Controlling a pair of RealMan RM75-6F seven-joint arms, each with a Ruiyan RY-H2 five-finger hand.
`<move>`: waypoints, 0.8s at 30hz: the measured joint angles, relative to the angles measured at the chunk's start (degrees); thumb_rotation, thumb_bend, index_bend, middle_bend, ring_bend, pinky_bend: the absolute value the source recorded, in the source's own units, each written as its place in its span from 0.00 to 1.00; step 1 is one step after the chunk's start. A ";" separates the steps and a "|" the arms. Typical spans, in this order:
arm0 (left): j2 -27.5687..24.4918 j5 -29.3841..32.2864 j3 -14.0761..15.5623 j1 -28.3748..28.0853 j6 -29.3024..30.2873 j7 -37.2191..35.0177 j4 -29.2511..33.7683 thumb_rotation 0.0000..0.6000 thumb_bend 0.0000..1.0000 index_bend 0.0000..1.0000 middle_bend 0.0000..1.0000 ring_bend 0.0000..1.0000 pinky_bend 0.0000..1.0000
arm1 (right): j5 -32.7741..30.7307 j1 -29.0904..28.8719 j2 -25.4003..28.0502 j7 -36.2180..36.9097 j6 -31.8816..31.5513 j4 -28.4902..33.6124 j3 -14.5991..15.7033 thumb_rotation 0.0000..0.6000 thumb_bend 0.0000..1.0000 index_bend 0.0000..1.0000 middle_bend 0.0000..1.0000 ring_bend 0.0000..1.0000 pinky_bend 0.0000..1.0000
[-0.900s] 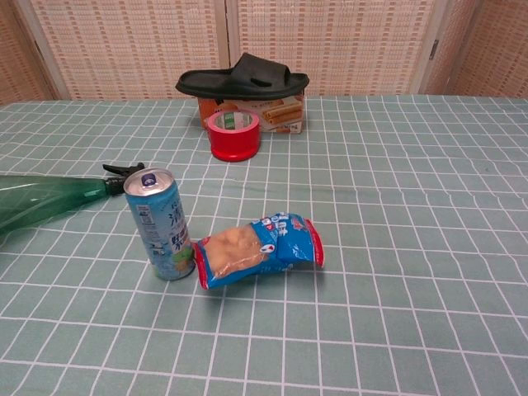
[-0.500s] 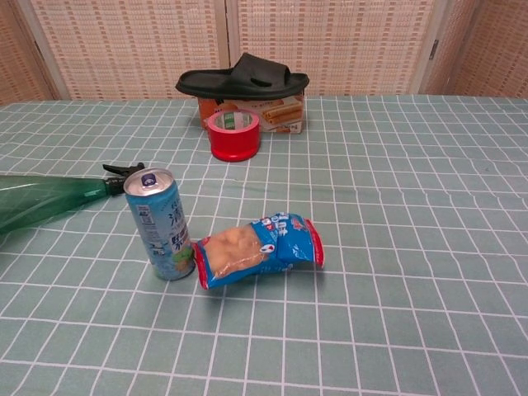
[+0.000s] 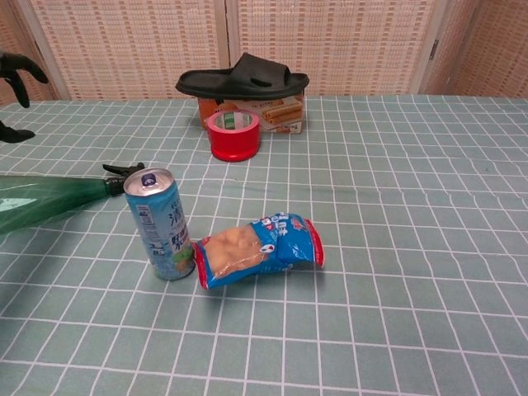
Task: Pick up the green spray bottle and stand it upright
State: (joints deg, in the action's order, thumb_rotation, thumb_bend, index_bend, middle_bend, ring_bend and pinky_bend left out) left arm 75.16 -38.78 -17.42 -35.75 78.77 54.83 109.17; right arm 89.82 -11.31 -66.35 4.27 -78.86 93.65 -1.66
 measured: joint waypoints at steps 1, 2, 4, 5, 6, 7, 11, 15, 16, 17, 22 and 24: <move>1.13 2.27 -0.27 -1.51 0.30 2.51 -0.40 1.00 0.26 0.18 0.26 0.11 0.00 | 0.00 -0.01 0.11 0.34 0.05 0.01 0.03 1.00 0.00 0.43 0.46 0.14 0.10; 2.67 5.19 -0.56 -3.45 0.76 5.68 -1.12 1.00 0.26 0.18 0.24 0.10 0.00 | -0.02 -0.01 0.22 0.68 0.11 0.03 0.05 1.00 0.00 0.43 0.46 0.14 0.10; 4.78 9.38 -0.81 -6.01 1.50 10.12 -2.49 1.00 0.26 0.18 0.21 0.07 0.00 | -0.10 -0.04 0.50 1.48 0.30 0.15 0.11 1.00 0.00 0.43 0.46 0.14 0.10; 6.01 12.14 -0.89 -7.54 2.03 13.04 -3.52 1.00 0.26 0.18 0.19 0.05 0.00 | -0.14 -0.07 0.65 1.73 0.46 0.22 0.14 1.00 0.00 0.43 0.46 0.14 0.10; 6.94 14.20 -0.98 -8.71 2.46 15.24 -4.37 1.00 0.26 0.18 0.18 0.05 0.00 | -0.20 -0.14 0.82 1.86 0.69 0.32 0.17 1.00 0.00 0.44 0.46 0.14 0.10; 7.94 16.24 -1.09 -9.94 2.89 17.39 -5.32 1.00 0.26 0.18 0.17 0.04 0.00 | -0.24 -0.18 0.95 1.95 0.84 0.40 0.20 1.00 0.00 0.44 0.46 0.14 0.10; 12.74 23.05 -1.67 -15.18 4.30 24.16 -11.23 1.00 0.26 0.18 0.17 0.02 0.00 | -0.33 -0.45 1.41 1.91 1.66 0.64 0.37 1.00 0.00 0.45 0.46 0.16 0.09; 16.05 25.68 -2.17 -18.36 4.65 26.69 -16.82 1.00 0.26 0.18 0.17 0.02 0.00 | -0.28 -0.63 1.79 2.50 1.96 0.88 0.46 1.00 0.00 0.45 0.46 0.17 0.10; 16.65 26.48 -2.35 -18.88 4.63 27.10 -17.94 1.00 0.26 0.19 0.17 0.02 0.00 | -0.30 -0.63 1.82 2.88 1.94 0.89 0.46 1.00 0.00 0.45 0.46 0.17 0.10; 17.31 27.62 -2.63 -19.41 4.51 27.49 -19.32 1.00 0.26 0.19 0.17 0.02 0.00 | -0.29 -0.61 1.86 3.30 1.91 0.89 0.46 1.00 0.00 0.45 0.46 0.17 0.10; 18.52 32.95 -4.34 -20.25 3.84 28.50 -22.41 1.00 0.25 0.18 0.16 0.02 0.00 | 0.05 -0.52 1.99 6.40 1.41 0.56 0.44 1.00 0.00 0.45 0.46 0.17 0.09; 18.86 35.54 -5.40 -20.54 3.64 28.95 -23.73 1.00 0.25 0.18 0.15 0.02 0.00 | 0.24 -0.51 2.00 6.89 1.28 0.25 0.45 1.00 0.00 0.45 0.46 0.17 0.10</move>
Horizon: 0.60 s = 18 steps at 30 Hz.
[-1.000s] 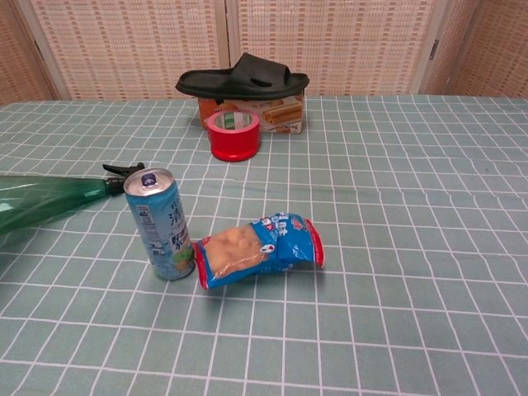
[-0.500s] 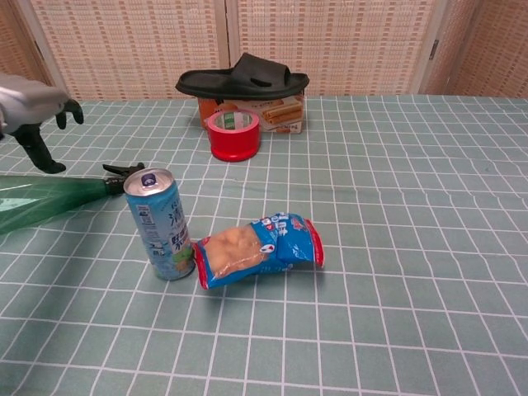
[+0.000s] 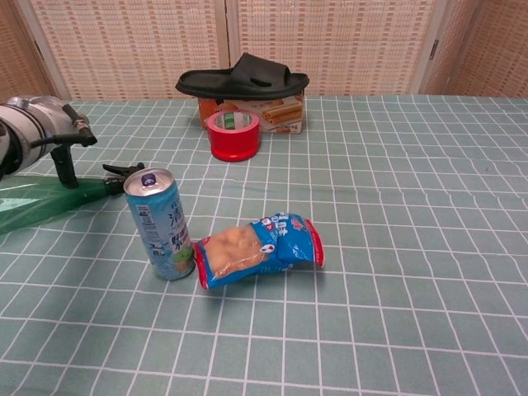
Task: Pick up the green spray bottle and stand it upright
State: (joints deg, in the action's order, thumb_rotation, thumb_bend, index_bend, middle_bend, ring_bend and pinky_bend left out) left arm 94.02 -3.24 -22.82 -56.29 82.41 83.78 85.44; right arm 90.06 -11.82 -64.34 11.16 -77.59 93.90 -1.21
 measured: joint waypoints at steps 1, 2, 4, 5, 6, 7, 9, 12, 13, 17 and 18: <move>0.17 0.94 -0.37 -0.14 -0.09 0.20 -0.69 1.00 0.25 0.18 0.15 0.02 0.00 | 0.04 0.00 0.01 -0.01 -0.02 -0.03 0.01 1.00 0.00 0.45 0.46 0.17 0.09; 0.42 1.75 -0.70 -0.34 -0.24 0.44 -1.63 1.00 0.25 0.19 0.15 0.02 0.00 | 0.07 -0.01 0.01 0.05 -0.02 -0.05 0.02 1.00 0.00 0.45 0.46 0.17 0.09; 0.86 2.51 -1.04 -0.59 -0.49 0.65 -2.83 1.00 0.25 0.19 0.15 0.02 0.00 | 0.10 -0.05 0.02 0.35 -0.02 -0.09 0.02 1.00 0.00 0.45 0.46 0.17 0.10; 1.20 3.12 -1.30 -0.75 -0.66 0.74 -3.46 1.00 0.25 0.19 0.15 0.02 0.00 | 0.14 -0.07 0.02 0.38 -0.01 -0.12 0.02 1.00 0.00 0.45 0.46 0.17 0.10; 1.47 3.64 -1.52 -0.89 -0.79 0.82 -3.89 1.00 0.25 0.20 0.15 0.02 0.00 | 0.16 -0.11 0.00 0.28 0.01 -0.14 0.02 1.00 0.00 0.45 0.46 0.17 0.10; 1.76 4.16 -1.76 -1.05 -0.91 0.92 -4.26 1.00 0.25 0.20 0.15 0.02 0.00 | 0.17 -0.13 -0.03 0.16 0.03 -0.15 0.01 1.00 0.00 0.45 0.46 0.17 0.09; 2.34 5.42 -2.43 -1.41 -1.11 1.14 -4.65 1.00 0.25 0.20 0.15 0.02 0.00 | 0.11 -0.19 -0.04 -0.04 0.16 -0.07 0.00 1.00 0.00 0.45 0.46 0.17 0.09; 3.26 7.32 -3.70 -2.21 -0.93 1.59 -5.06 1.00 0.25 0.21 0.15 0.02 0.00 | 0.01 -0.22 0.05 -0.36 0.29 0.10 0.03 1.00 0.00 0.45 0.46 0.17 0.10; 3.61 7.64 -4.00 -2.58 -0.80 1.74 -5.28 1.00 0.25 0.21 0.15 0.02 0.00 | -0.01 -0.21 0.06 -0.42 0.28 0.12 0.05 1.00 0.00 0.45 0.46 0.17 0.10; 4.97 7.92 -5.25 -3.98 -0.50 1.77 -6.82 1.00 0.25 0.22 0.15 0.02 0.00 | -0.05 -0.18 0.14 -0.32 0.22 0.15 0.05 1.00 0.00 0.45 0.46 0.17 0.10; 5.18 8.07 -5.59 -4.18 -0.52 1.73 -7.07 1.00 0.25 0.22 0.15 0.03 0.00 | -0.05 -0.18 0.15 -0.29 0.22 0.16 0.05 1.00 0.00 0.45 0.46 0.17 0.10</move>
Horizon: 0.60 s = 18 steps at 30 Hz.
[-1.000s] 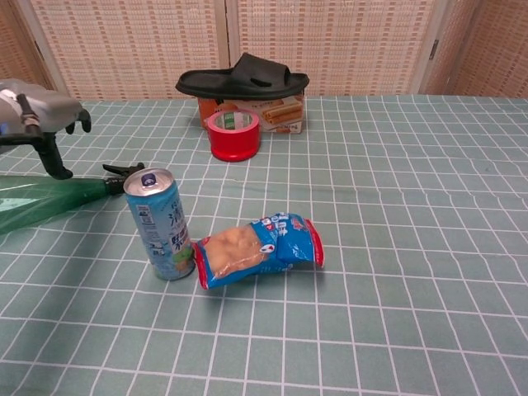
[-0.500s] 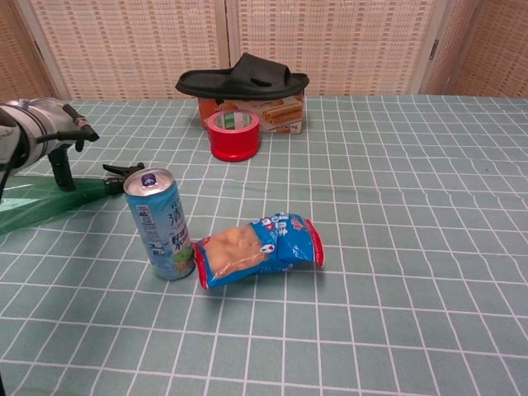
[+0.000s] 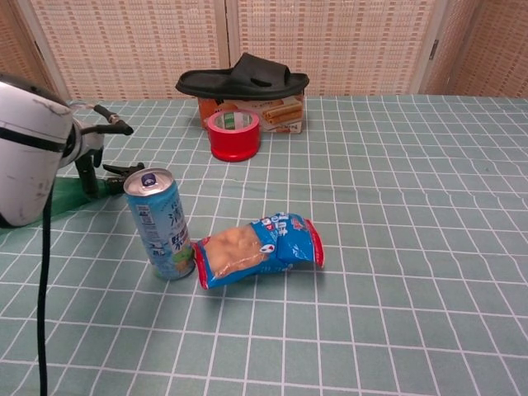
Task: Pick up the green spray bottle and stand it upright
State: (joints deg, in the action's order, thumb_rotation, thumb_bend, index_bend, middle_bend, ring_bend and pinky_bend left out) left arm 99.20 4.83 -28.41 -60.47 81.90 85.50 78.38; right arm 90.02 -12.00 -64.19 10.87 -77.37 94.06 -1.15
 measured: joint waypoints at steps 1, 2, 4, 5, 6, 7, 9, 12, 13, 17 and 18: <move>0.21 0.15 -0.31 -0.18 -0.04 -0.08 -0.22 1.00 0.25 0.22 0.15 0.03 0.00 | -0.01 0.00 0.02 0.05 0.01 0.02 0.00 1.00 0.00 0.45 0.46 0.17 0.10; 0.53 0.26 -0.58 -0.41 -0.10 -0.19 -0.60 1.00 0.25 0.22 0.15 0.03 0.00 | 0.00 0.01 0.05 0.13 0.00 0.02 0.02 1.00 0.00 0.45 0.46 0.17 0.10; 0.95 0.22 -0.65 -0.69 -0.24 -0.27 -1.30 1.00 0.25 0.21 0.15 0.03 0.00 | 0.25 0.04 0.14 0.44 -0.12 0.00 0.10 1.00 0.00 0.45 0.46 0.17 0.09; 1.22 0.19 -0.66 -0.82 -0.34 -0.30 -1.87 1.00 0.25 0.21 0.15 0.03 0.00 | 0.41 0.06 0.16 0.64 -0.22 -0.07 0.14 1.00 0.00 0.45 0.46 0.17 0.09; 1.41 0.19 -0.69 -0.91 -0.43 -0.32 -2.38 1.00 0.25 0.21 0.15 0.03 0.00 | 0.60 0.08 0.17 0.97 -0.35 -0.18 0.19 1.00 0.00 0.45 0.46 0.17 0.09; 1.60 0.20 -0.73 -1.01 -0.53 -0.34 -2.97 1.00 0.25 0.21 0.15 0.04 0.00 | 0.72 0.09 0.19 1.26 -0.41 -0.32 0.24 1.00 0.00 0.45 0.46 0.17 0.09; 2.09 0.22 -0.85 -1.19 -0.81 -0.38 -4.70 1.00 0.25 0.22 0.15 0.04 0.00 | 0.83 0.06 0.21 1.36 -0.41 -0.52 0.29 1.00 0.00 0.45 0.46 0.17 0.09; 2.72 0.38 -1.16 -1.32 -1.50 -0.38 -7.47 1.00 0.25 0.23 0.15 0.04 0.00 | 0.75 0.02 0.20 1.30 -0.34 -0.55 0.28 1.00 0.00 0.45 0.46 0.17 0.09; 2.85 0.49 -1.28 -1.32 -1.77 -0.32 -8.22 1.00 0.25 0.23 0.15 0.04 0.00 | 0.72 0.00 0.19 1.25 -0.31 -0.52 0.27 1.00 0.00 0.45 0.46 0.17 0.09; 3.36 1.64 -2.52 -1.10 -2.94 -0.24 -10.88 1.00 0.25 0.24 0.15 0.05 0.00 | 0.68 -0.01 0.06 0.82 -0.36 -0.54 0.22 1.00 0.00 0.45 0.46 0.17 0.08; 3.46 2.05 -2.98 -1.02 -3.13 -0.32 -11.30 1.00 0.25 0.24 0.15 0.05 0.00 | 0.64 -0.02 0.01 0.66 -0.36 -0.53 0.19 1.00 0.00 0.45 0.46 0.17 0.08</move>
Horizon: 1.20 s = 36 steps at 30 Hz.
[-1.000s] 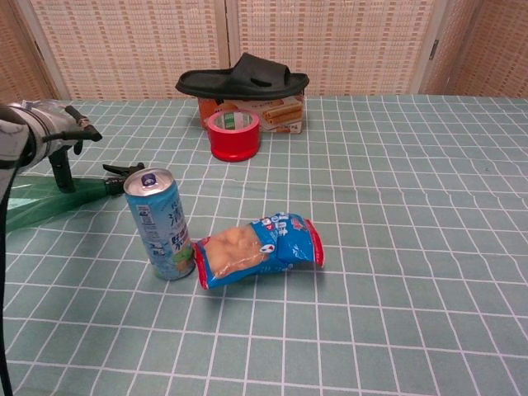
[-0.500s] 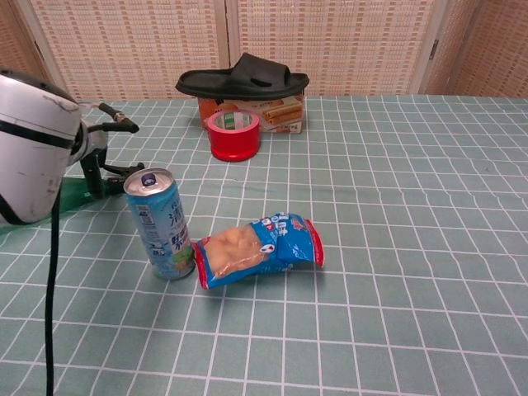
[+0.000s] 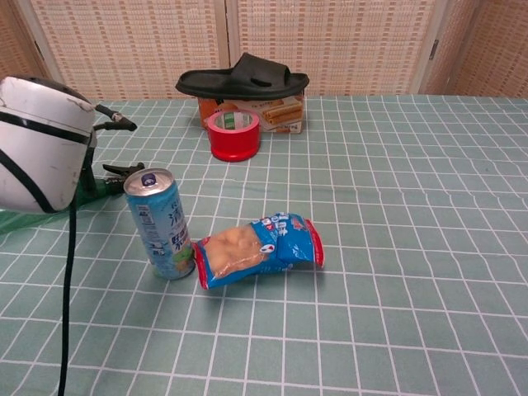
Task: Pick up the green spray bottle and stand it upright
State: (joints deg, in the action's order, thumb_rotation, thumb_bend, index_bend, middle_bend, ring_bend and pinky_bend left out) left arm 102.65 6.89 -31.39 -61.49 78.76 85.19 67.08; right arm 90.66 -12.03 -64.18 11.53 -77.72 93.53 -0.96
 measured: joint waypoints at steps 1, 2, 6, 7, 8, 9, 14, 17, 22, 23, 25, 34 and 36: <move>0.11 0.48 -0.51 0.07 -0.15 -0.09 -0.42 1.00 0.25 0.25 0.15 0.05 0.00 | -0.04 -0.01 -0.03 -0.10 0.00 0.00 -0.02 1.00 0.00 0.45 0.46 0.17 0.08; 0.28 1.17 -1.19 0.15 -0.33 -0.17 -0.93 1.00 0.25 0.25 0.15 0.05 0.00 | -0.06 -0.01 -0.07 -0.18 0.01 0.01 -0.03 1.00 0.00 0.45 0.46 0.17 0.08; 0.87 2.88 -2.91 0.37 -0.95 -0.16 -3.05 1.00 0.25 0.25 0.16 0.05 0.00 | 0.06 0.02 -0.15 -0.11 -0.22 -0.05 -0.05 1.00 0.00 0.44 0.46 0.17 0.08; 0.97 3.06 -3.18 0.42 -1.14 -0.13 -3.50 1.00 0.25 0.25 0.16 0.05 0.00 | 0.11 0.03 -0.17 0.00 -0.28 -0.10 -0.05 1.00 0.00 0.44 0.46 0.17 0.08; 1.08 3.21 -3.46 0.50 -1.39 -0.07 -4.01 1.00 0.25 0.25 0.16 0.05 0.00 | 0.16 0.03 -0.19 0.10 -0.32 -0.17 -0.04 1.00 0.00 0.44 0.46 0.17 0.08; 1.13 3.28 -3.66 0.57 -1.57 -0.04 -4.32 1.00 0.25 0.25 0.16 0.05 0.00 | 0.21 0.03 -0.22 0.16 -0.37 -0.26 -0.04 1.00 0.00 0.44 0.46 0.17 0.08; 1.27 3.37 -4.68 0.99 -2.41 -0.40 -5.69 1.00 0.25 0.25 0.16 0.05 0.00 | 0.33 0.06 -0.31 0.09 -0.54 -0.42 -0.02 1.00 0.00 0.44 0.46 0.17 0.08; 1.48 3.22 -5.17 1.12 -2.91 -0.85 -6.52 1.00 0.25 0.29 0.19 0.06 0.00 | 0.35 0.07 -0.36 0.30 -0.66 -0.42 -0.05 1.00 0.00 0.43 0.46 0.17 0.08; 2.20 2.75 -5.50 1.12 -3.23 -1.30 -8.56 1.00 0.25 0.32 0.21 0.08 0.00 | 0.45 0.10 -0.47 0.05 -0.78 -0.58 -0.02 1.00 0.00 0.43 0.46 0.17 0.08; 2.40 2.68 -5.66 1.10 -3.37 -1.39 -9.17 1.00 0.25 0.33 0.21 0.08 0.00 | 0.43 0.10 -0.47 0.02 -0.79 -0.58 -0.03 1.00 0.00 0.43 0.46 0.17 0.08; 2.67 2.59 -5.92 1.09 -3.63 -1.44 -10.06 1.00 0.25 0.34 0.22 0.09 0.00 | 0.40 0.10 -0.48 -0.13 -0.78 -0.55 -0.03 1.00 0.00 0.43 0.46 0.17 0.08; 3.49 0.41 -6.09 1.25 -4.02 -1.85 -12.48 1.00 0.28 0.43 0.31 0.14 0.00 | 0.29 0.09 -0.53 -0.29 -0.77 -0.48 -0.07 1.00 0.00 0.42 0.46 0.17 0.08; 3.36 -0.15 -6.21 1.35 -3.96 -2.07 -12.35 1.00 0.28 0.44 0.31 0.15 0.01 | 0.28 0.09 -0.54 -0.26 -0.79 -0.51 -0.08 1.00 0.00 0.42 0.46 0.17 0.08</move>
State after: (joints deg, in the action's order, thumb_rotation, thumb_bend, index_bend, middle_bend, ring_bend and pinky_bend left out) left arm 106.01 6.73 -37.60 -60.14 74.81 83.12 54.73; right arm 90.94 -11.94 -64.72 11.27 -78.52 93.03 -1.04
